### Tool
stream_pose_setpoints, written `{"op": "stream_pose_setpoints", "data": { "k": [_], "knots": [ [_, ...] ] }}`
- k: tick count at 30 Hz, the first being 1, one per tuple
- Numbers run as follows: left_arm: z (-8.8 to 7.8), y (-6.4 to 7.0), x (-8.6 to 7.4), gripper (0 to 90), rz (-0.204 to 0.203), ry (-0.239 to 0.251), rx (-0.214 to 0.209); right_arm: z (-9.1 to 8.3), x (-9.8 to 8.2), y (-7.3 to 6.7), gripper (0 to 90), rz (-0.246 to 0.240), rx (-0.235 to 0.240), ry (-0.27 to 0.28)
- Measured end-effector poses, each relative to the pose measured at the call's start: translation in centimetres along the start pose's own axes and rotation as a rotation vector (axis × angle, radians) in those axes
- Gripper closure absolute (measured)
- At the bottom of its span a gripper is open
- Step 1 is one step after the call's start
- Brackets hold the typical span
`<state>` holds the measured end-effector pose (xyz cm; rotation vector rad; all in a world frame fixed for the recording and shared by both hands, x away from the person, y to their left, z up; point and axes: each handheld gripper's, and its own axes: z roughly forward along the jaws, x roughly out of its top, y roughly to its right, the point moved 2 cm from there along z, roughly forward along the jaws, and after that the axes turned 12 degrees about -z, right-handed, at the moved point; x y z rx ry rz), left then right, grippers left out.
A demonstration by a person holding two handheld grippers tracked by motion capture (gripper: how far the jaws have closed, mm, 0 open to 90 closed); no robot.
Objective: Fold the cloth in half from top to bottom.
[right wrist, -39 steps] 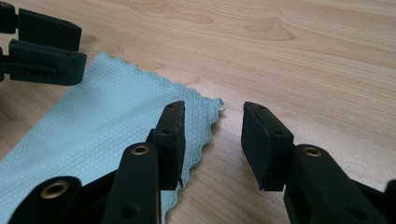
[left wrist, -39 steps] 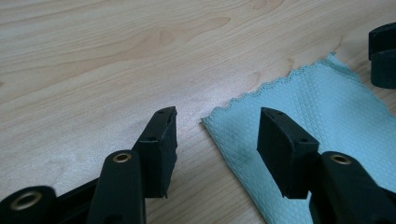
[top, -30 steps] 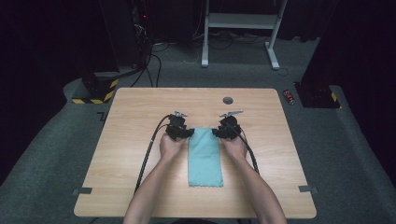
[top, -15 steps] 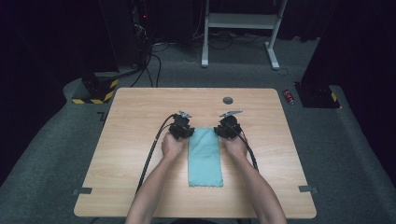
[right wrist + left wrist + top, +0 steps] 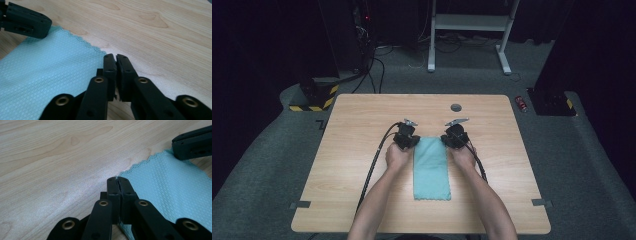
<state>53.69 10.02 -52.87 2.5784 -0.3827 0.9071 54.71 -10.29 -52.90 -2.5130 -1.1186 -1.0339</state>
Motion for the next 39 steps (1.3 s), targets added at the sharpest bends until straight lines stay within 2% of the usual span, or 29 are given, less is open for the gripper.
{"op": "stream_pose_setpoints", "data": {
  "k": [3, 5, 10, 13, 17, 20, 23, 26, 29, 30, 33, 39],
  "knots": [
    [0.0, -0.4, 0.0, 88.9, -0.019, -0.001, -0.030, 0.0, 0.3, -0.1, 89.8, -0.003, -0.002, -0.024],
    [-0.1, -0.5, 0.0, 89.0, -0.023, -0.002, -0.040, -0.1, 0.7, 0.0, 90.0, -0.024, -0.012, -0.039],
    [-1.2, -0.4, 0.5, 89.1, -0.023, 0.033, -0.076, -0.4, 0.7, -0.1, 90.0, -0.027, -0.009, -0.031],
    [-1.8, -0.3, 0.7, 89.1, -0.012, 0.044, -0.086, -0.9, 0.7, -0.2, 90.0, -0.017, 0.000, -0.003],
    [-2.7, -0.3, 1.0, 89.1, -0.016, 0.063, -0.108, -2.0, 0.7, -0.3, 90.0, -0.011, 0.021, 0.078],
    [-3.1, -0.3, 1.3, 89.1, -0.033, 0.084, -0.124, -2.5, 0.6, -0.2, 90.0, -0.014, 0.022, 0.098],
    [-3.2, -0.1, 1.4, 89.1, -0.026, 0.087, -0.118, -3.1, 0.6, 0.2, 90.0, -0.011, 0.022, 0.114],
    [-3.4, -0.3, 1.5, 89.1, -0.041, 0.094, -0.129, -3.7, 0.9, 0.2, 90.0, -0.014, 0.022, 0.132],
    [-3.6, -0.7, 1.8, 89.1, -0.082, 0.103, -0.162, -4.5, 1.6, 0.3, 90.0, -0.032, 0.022, 0.149],
    [-3.7, -0.7, 2.0, 89.1, -0.083, 0.098, -0.163, -4.7, 1.8, 0.4, 90.0, -0.025, 0.024, 0.157],
    [-4.3, -0.4, 3.1, 89.1, -0.059, 0.111, -0.162, -5.3, 2.3, 0.8, 90.0, -0.024, 0.019, 0.190],
    [-4.9, 0.1, 4.8, 89.1, -0.045, 0.129, -0.155, -6.1, 3.2, 1.6, 90.0, -0.007, -0.001, 0.198]
  ]
}}
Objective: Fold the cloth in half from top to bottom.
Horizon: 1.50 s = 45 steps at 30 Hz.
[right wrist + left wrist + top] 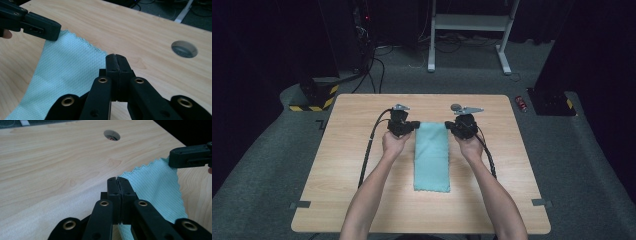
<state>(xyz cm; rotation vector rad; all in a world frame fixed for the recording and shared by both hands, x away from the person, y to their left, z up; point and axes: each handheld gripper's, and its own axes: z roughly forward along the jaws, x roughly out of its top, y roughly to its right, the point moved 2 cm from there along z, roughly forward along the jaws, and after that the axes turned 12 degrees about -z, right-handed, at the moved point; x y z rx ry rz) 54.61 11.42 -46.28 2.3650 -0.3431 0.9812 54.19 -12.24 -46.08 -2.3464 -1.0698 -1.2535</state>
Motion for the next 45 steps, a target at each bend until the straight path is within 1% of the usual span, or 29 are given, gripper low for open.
{"op": "stream_pose_setpoints", "data": {
  "k": [2, 5, 6, 10, 12, 14, 16, 21, 23, 27, 29, 30, 31, 33, 38, 40, 41, 42, 45],
  "knots": [
    [-0.1, 0.1, 0.6, 89.0, 0.003, 0.021, 0.006, -0.2, 0.5, 0.3, 90.0, 0.007, 0.001, 0.011],
    [-0.5, 0.1, 1.0, 89.0, -0.013, 0.050, -0.012, -0.6, 1.1, 0.5, 90.0, 0.003, -0.003, 0.026],
    [-0.6, 0.2, 1.0, 89.0, -0.016, 0.054, -0.018, -0.7, 1.3, 0.5, 90.0, 0.000, -0.007, 0.028],
    [-0.8, 0.3, 0.7, 89.0, 0.005, 0.044, -0.022, -1.1, 1.6, 0.4, 90.0, -0.007, -0.004, 0.037],
    [-0.9, 0.4, 0.6, 89.0, 0.002, 0.043, -0.031, -1.1, 1.3, 0.2, 90.0, -0.014, -0.001, 0.035],
    [-0.9, 0.5, 0.5, 89.0, 0.013, 0.036, -0.035, -1.1, 1.0, 0.1, 90.0, -0.004, 0.007, 0.036],
    [-0.9, 0.6, 0.4, 89.0, 0.013, 0.036, -0.042, -1.2, 0.7, 0.0, 90.0, 0.010, 0.015, 0.042],
    [-0.9, 1.0, -0.1, 88.9, 0.021, 0.033, -0.051, -1.2, -0.1, -0.2, 90.0, 0.005, 0.025, 0.032],
    [-0.9, 1.0, -0.3, 88.7, 0.027, 0.023, -0.055, -1.2, -0.4, -0.3, 90.0, 0.012, 0.030, 0.031],
    [-0.9, 1.1, -0.7, 88.7, 0.046, 0.006, -0.038, -1.0, -0.7, -0.5, 90.0, 0.016, 0.034, 0.027],
    [-0.9, 1.1, -0.8, 88.6, 0.068, -0.006, -0.028, -1.0, -0.8, -0.6, 90.0, 0.008, 0.037, 0.023],
    [-0.8, 1.1, -0.9, 88.7, 0.068, -0.007, -0.027, -1.0, -0.8, -0.7, 90.0, 0.000, 0.038, 0.022],
    [-0.9, 1.1, -0.9, 88.7, 0.075, -0.008, -0.025, -1.0, -0.9, -0.7, 90.0, -0.001, 0.039, 0.022],
    [-0.9, 1.0, -1.0, 88.6, 0.073, -0.009, -0.028, -1.2, -1.0, -0.8, 90.0, 0.002, 0.044, 0.026],
    [-1.3, 1.5, -1.3, 88.6, 0.091, -0.005, -0.050, -1.7, -1.4, -0.9, 90.0, -0.014, 0.049, 0.034],
    [-1.6, 1.6, -1.4, 88.4, 0.078, 0.004, -0.077, -1.9, -1.6, -1.0, 90.0, -0.013, 0.052, 0.036],
    [-1.8, 1.8, -1.5, 88.3, 0.078, 0.005, -0.087, -2.0, -1.8, -1.0, 90.0, -0.014, 0.054, 0.036],
    [-1.8, 1.9, -1.6, 88.3, 0.083, 0.003, -0.087, -2.1, -1.9, -1.1, 90.0, -0.013, 0.058, 0.037],
    [-1.9, 2.2, -2.1, 88.3, 0.120, -0.013, -0.074, -2.4, -2.2, -1.4, 90.0, -0.025, 0.069, 0.042]
  ]
}}
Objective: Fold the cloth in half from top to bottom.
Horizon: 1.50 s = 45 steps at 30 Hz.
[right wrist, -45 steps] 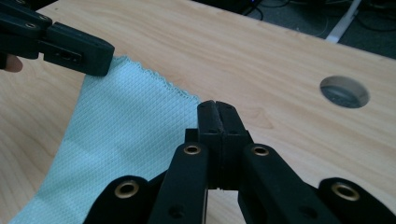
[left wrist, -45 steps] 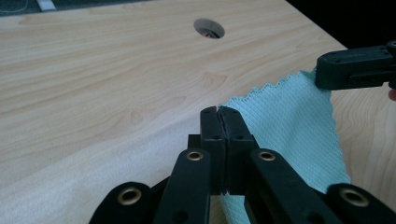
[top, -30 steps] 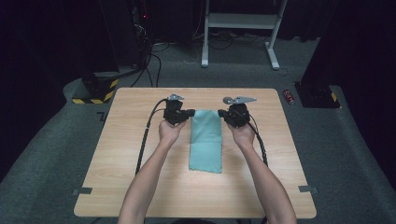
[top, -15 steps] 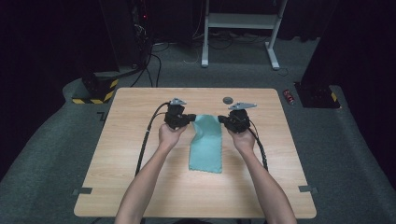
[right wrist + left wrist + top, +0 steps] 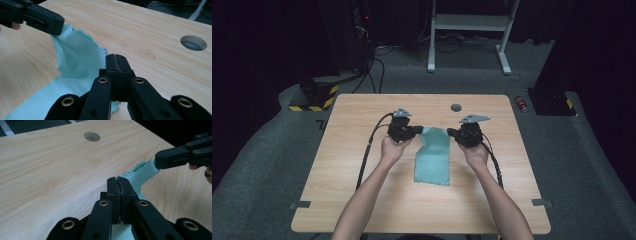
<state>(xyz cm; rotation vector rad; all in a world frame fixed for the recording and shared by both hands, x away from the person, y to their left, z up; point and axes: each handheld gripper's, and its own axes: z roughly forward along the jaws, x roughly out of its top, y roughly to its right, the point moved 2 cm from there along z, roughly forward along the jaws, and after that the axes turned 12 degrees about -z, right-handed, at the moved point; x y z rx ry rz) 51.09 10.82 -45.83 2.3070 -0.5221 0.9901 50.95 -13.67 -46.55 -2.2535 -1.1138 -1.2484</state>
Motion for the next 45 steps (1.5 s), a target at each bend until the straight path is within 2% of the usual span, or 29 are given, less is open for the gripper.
{"op": "stream_pose_setpoints", "data": {
  "k": [2, 4, 7, 10, 14, 18, 22, 24, 27, 31, 37, 41, 45],
  "knots": [
    [-0.2, 0.0, -0.2, 88.3, 0.021, -0.002, 0.007, -0.3, -0.2, -0.3, 90.0, -0.007, 0.010, 0.005],
    [-0.4, 0.1, -0.3, 88.3, 0.021, -0.001, 0.002, -0.5, -0.4, -0.7, 90.0, -0.016, 0.017, 0.009],
    [-0.5, -0.1, 0.0, 88.3, 0.043, -0.014, 0.022, -0.7, -0.3, -1.0, 90.0, -0.037, 0.021, 0.012],
    [-0.3, -0.4, 0.7, 88.3, 0.029, -0.008, 0.031, -0.8, 0.3, -0.8, 90.0, -0.037, 0.011, 0.017],
    [0.7, -1.0, 1.7, 88.4, 0.069, -0.024, 0.092, -0.1, 1.4, -0.2, 90.0, -0.042, -0.005, -0.005],
    [2.2, -2.3, 2.1, 88.5, 0.088, -0.073, 0.151, 1.1, 2.8, 0.3, 90.0, -0.058, -0.007, -0.048],
    [3.0, -2.6, 2.5, 88.7, 0.116, -0.073, 0.199, 2.0, 3.6, 0.1, 90.0, -0.076, -0.013, -0.073],
    [3.1, -2.4, 3.0, 88.7, 0.130, -0.073, 0.202, 2.0, 3.7, 0.3, 90.0, -0.065, -0.021, -0.065],
    [2.7, -1.7, 3.6, 88.8, 0.147, -0.045, 0.190, 1.5, 3.7, 1.0, 90.0, -0.040, -0.031, -0.049],
    [2.0, -0.9, 3.3, 88.8, 0.174, -0.026, 0.175, 0.7, 3.3, 1.2, 90.0, -0.021, -0.028, -0.033],
    [1.0, -0.2, 1.9, 88.7, 0.209, -0.019, 0.144, 0.3, 2.1, 0.2, 90.0, -0.037, 0.001, -0.014],
    [0.3, 0.2, 1.2, 88.7, 0.225, -0.014, 0.121, -0.3, 1.3, -0.4, 90.0, -0.033, 0.023, 0.005],
    [-0.2, 0.8, 0.4, 88.7, 0.244, -0.013, 0.107, -0.7, 0.5, -1.0, 90.0, -0.047, 0.033, 0.001]
  ]
}}
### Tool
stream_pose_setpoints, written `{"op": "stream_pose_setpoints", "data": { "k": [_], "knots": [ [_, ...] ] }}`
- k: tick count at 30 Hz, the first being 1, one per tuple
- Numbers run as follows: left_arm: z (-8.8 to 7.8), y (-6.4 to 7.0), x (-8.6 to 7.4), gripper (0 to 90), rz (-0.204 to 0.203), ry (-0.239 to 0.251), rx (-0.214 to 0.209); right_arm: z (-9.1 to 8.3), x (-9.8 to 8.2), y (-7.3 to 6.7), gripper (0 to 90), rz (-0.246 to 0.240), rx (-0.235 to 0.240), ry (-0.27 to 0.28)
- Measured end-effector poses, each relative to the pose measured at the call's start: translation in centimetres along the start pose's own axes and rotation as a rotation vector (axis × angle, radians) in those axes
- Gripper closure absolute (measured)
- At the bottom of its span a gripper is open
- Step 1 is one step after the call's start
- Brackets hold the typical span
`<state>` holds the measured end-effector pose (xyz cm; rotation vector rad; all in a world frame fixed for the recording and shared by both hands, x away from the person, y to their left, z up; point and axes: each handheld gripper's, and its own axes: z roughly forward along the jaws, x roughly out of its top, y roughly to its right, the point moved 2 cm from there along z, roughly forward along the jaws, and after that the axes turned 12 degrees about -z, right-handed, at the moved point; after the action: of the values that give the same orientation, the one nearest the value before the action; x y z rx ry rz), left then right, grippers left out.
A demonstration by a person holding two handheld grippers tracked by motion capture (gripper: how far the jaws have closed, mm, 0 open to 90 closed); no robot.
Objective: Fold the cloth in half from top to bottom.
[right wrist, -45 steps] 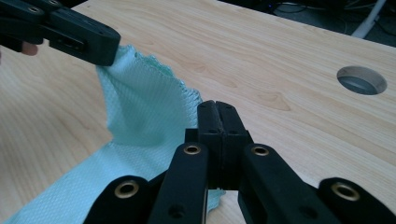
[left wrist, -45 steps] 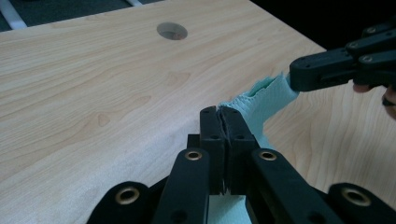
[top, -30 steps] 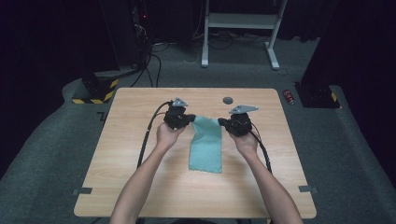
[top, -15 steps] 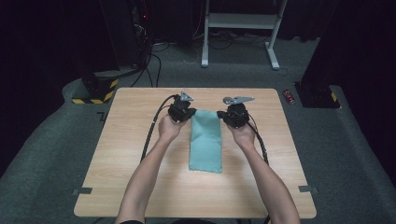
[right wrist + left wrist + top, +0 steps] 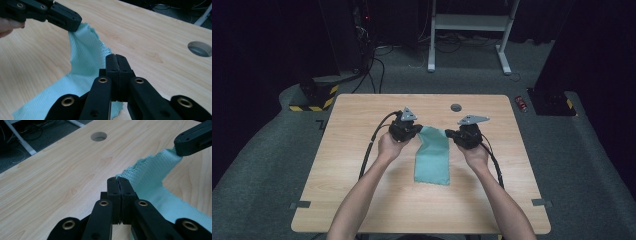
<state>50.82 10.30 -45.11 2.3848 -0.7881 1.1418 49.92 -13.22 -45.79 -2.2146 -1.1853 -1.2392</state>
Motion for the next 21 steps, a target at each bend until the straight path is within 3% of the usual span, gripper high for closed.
{"op": "stream_pose_setpoints", "data": {
  "k": [6, 21],
  "knots": [
    [-0.5, 1.1, -1.5, 88.7, 0.041, -0.003, -0.006, -0.6, -1.1, -1.1, 90.0, -0.024, 0.017, 0.001],
    [-2.0, 3.3, -4.4, 88.7, 0.096, -0.006, -0.044, -1.5, -3.7, -3.7, 90.0, -0.097, 0.045, -0.007]
  ]
}}
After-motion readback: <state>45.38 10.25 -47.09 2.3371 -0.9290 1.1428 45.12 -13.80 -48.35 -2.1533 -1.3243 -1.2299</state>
